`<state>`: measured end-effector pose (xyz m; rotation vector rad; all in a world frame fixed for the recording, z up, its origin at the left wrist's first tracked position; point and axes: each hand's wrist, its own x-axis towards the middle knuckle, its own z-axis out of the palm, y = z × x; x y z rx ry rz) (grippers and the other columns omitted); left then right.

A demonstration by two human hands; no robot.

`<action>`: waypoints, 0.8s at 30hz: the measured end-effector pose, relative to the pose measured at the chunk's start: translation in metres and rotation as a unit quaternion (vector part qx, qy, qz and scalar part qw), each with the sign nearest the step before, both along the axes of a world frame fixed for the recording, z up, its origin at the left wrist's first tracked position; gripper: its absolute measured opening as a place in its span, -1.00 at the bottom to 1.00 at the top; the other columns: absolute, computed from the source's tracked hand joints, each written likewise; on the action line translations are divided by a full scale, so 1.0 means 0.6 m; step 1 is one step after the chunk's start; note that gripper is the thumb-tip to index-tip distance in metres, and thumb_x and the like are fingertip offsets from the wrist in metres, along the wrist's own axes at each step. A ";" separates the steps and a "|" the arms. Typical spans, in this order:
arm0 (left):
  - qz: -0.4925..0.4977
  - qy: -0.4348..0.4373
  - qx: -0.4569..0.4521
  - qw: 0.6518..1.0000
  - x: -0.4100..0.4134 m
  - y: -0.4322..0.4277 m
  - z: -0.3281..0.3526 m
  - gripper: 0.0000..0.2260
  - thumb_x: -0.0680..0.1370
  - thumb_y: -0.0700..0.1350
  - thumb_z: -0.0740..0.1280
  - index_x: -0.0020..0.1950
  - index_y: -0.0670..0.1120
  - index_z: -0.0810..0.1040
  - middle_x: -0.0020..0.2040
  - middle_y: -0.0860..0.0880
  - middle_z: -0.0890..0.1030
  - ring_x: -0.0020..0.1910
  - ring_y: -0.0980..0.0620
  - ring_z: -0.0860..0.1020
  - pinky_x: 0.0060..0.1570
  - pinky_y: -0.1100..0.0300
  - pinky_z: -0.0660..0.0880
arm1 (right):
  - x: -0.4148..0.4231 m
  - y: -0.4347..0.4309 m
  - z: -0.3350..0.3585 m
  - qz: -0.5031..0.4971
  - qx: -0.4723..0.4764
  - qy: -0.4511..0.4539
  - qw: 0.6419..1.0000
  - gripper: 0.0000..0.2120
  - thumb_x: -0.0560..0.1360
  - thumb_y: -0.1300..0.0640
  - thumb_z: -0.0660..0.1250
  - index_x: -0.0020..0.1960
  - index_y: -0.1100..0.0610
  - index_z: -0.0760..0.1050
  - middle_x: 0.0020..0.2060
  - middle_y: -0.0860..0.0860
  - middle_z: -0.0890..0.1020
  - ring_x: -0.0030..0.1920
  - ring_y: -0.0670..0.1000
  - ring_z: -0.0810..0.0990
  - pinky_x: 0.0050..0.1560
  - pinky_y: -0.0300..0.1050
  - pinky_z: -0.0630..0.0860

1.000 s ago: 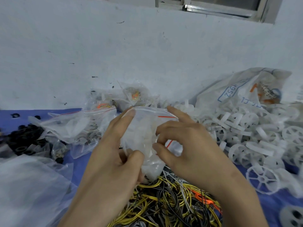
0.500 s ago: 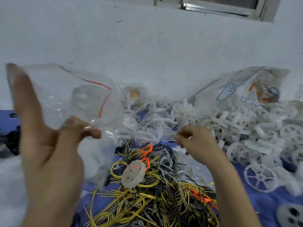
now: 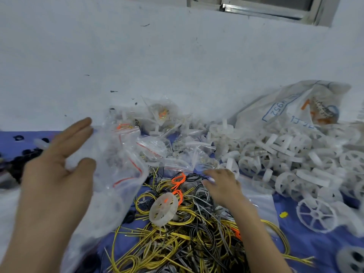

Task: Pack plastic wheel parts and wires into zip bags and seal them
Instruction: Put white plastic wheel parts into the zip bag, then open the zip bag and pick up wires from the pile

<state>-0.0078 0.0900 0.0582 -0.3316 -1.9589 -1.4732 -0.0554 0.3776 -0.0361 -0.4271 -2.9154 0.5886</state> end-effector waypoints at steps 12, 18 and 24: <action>-0.149 -0.106 -0.080 0.980 0.025 0.081 -0.024 -0.44 0.53 -0.33 0.21 0.42 0.16 0.31 0.30 0.55 0.21 0.29 -0.21 0.39 0.22 0.08 0.44 | -0.006 -0.031 -0.036 -0.002 0.127 0.003 0.992 -0.66 0.59 -0.04 -0.07 0.27 -0.18 0.35 0.38 -0.05 0.32 0.49 0.16 0.00 0.32 0.50 -0.26; -0.128 -0.129 -0.056 0.982 0.017 0.070 -0.026 -0.40 0.50 -0.36 0.20 0.44 0.16 0.31 0.31 0.56 0.23 -0.37 0.14 0.55 -0.37 0.47 0.36 | -0.007 -0.036 -0.033 0.004 0.103 0.013 0.995 -0.74 0.58 0.00 -0.03 0.08 -0.05 0.42 0.30 -0.10 0.42 0.50 0.14 -0.03 0.30 0.51 -0.32; -0.136 -0.138 -0.060 0.979 0.021 0.074 -0.023 -0.40 0.50 -0.36 0.20 0.42 0.18 0.31 0.32 0.54 0.24 -0.54 0.24 0.40 -0.42 0.48 0.37 | -0.014 -0.020 -0.026 -0.018 0.051 -0.013 0.998 -0.64 0.61 -0.09 0.00 -0.05 -0.01 0.54 0.13 -0.05 0.49 0.41 0.09 0.20 0.29 0.48 -0.33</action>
